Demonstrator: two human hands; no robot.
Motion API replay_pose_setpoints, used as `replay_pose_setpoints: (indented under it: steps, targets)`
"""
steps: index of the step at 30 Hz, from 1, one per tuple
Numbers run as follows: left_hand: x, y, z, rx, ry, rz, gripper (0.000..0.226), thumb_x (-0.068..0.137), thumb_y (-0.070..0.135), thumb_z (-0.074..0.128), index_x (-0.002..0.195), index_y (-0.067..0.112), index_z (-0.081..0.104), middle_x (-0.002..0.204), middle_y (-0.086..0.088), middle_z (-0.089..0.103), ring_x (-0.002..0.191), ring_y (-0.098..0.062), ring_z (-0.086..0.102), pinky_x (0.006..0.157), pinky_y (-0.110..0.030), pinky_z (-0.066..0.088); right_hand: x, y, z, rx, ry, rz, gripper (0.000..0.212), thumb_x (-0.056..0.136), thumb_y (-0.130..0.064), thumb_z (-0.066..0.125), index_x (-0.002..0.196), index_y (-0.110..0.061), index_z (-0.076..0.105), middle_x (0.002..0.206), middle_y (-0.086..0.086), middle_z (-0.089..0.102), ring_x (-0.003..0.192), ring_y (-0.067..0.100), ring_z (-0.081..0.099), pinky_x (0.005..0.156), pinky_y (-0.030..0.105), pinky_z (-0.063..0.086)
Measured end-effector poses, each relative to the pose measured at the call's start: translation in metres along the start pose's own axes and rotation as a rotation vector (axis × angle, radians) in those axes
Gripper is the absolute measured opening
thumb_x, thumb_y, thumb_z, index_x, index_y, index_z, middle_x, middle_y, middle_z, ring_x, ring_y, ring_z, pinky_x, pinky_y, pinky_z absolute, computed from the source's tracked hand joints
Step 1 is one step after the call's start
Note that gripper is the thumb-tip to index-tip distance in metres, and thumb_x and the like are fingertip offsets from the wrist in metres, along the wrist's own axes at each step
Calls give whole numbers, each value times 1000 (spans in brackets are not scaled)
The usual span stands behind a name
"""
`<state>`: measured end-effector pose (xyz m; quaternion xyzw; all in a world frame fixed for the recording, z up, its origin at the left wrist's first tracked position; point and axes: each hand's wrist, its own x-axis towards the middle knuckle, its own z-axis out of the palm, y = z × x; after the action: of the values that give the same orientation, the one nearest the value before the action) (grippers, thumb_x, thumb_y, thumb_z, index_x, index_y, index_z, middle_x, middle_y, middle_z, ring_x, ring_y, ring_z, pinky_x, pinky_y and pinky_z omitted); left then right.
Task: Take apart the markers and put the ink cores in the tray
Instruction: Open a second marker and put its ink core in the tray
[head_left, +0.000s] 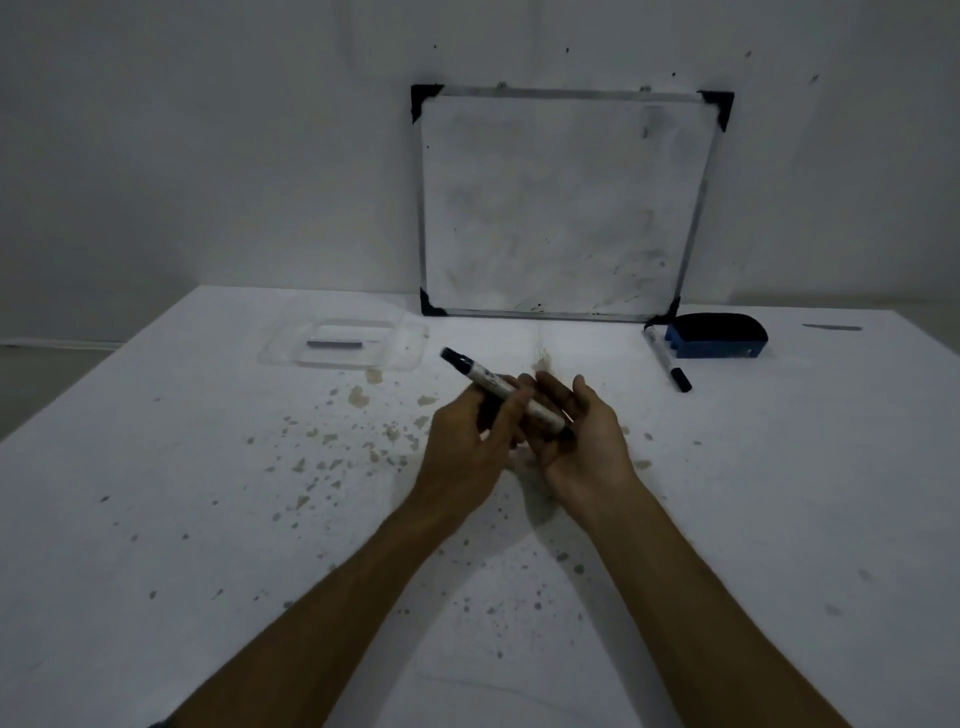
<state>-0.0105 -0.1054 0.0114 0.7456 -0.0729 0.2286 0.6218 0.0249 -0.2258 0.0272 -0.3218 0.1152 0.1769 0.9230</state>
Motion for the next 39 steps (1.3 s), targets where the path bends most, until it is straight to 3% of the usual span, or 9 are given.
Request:
replay_pose_setpoints:
  steps: [3, 8, 13, 18, 25, 29, 32, 35, 39]
  targets:
    - [3, 4, -5, -82, 136, 59, 18, 102, 42, 59, 103, 27, 68, 78, 12, 73, 68, -5, 69, 62, -16, 55, 0, -2, 2, -20, -28, -54, 53, 106, -36, 49, 82, -2, 82, 101, 20, 78, 89, 30, 78, 72, 35, 64]
    - [0, -5, -2, 58, -32, -66, 13, 103, 35, 62, 94, 31, 71, 68, 20, 72, 61, 1, 68, 54, -15, 52, -1, 3, 0, -185, 46, -32, 45, 105, -38, 50, 96, -4, 78, 101, 16, 79, 84, 26, 76, 72, 34, 60]
    - [14, -3, -17, -114, 119, -56, 22, 103, 38, 61, 92, 23, 72, 63, 2, 69, 57, -10, 65, 60, -22, 56, -3, 0, 2, -221, -72, -53, 41, 103, -35, 57, 101, 2, 73, 99, 21, 78, 89, 30, 78, 73, 34, 63]
    - [22, -6, -31, -154, 254, -115, 33, 104, 43, 58, 85, 19, 69, 61, 6, 66, 55, -10, 61, 57, -25, 56, -5, 4, 4, -435, -63, -77, 31, 98, -29, 66, 102, 1, 74, 76, 12, 72, 72, 25, 73, 68, 32, 60]
    - [34, -14, -57, -94, 406, -218, 48, 110, 50, 37, 88, 15, 61, 59, 8, 65, 52, -2, 59, 52, -17, 51, -4, -3, -2, -506, -125, -99, 22, 96, -13, 68, 107, 4, 75, 77, 10, 68, 70, 20, 68, 64, 27, 58]
    - [32, -23, -77, 184, 110, -341, 45, 107, 58, 36, 88, 23, 57, 74, -2, 66, 60, -12, 61, 50, -27, 53, -1, -11, -8, -603, -79, -232, 16, 99, -9, 63, 99, -11, 79, 81, 7, 78, 73, 18, 73, 70, 26, 61]
    - [24, -29, -79, 611, -131, -170, 40, 107, 54, 41, 83, 25, 53, 73, 1, 63, 57, -10, 58, 47, -16, 46, 0, -12, -11, -790, -64, -341, 16, 96, -10, 68, 98, -21, 79, 87, 1, 81, 78, 14, 75, 74, 25, 61]
    - [24, -33, -75, 844, -225, -29, 35, 109, 46, 45, 99, 19, 65, 86, 0, 61, 71, -17, 60, 54, -20, 39, 2, -9, -14, -936, -15, -446, 15, 95, -14, 71, 104, -24, 77, 88, -2, 80, 80, 14, 77, 72, 21, 60]
    - [24, -36, -78, 921, -234, 17, 32, 104, 41, 58, 121, 19, 73, 102, -2, 63, 87, -16, 60, 71, -30, 48, 3, -7, -16, -1217, 10, -601, 16, 97, -20, 67, 111, -23, 74, 103, -5, 74, 93, 8, 70, 87, 27, 59]
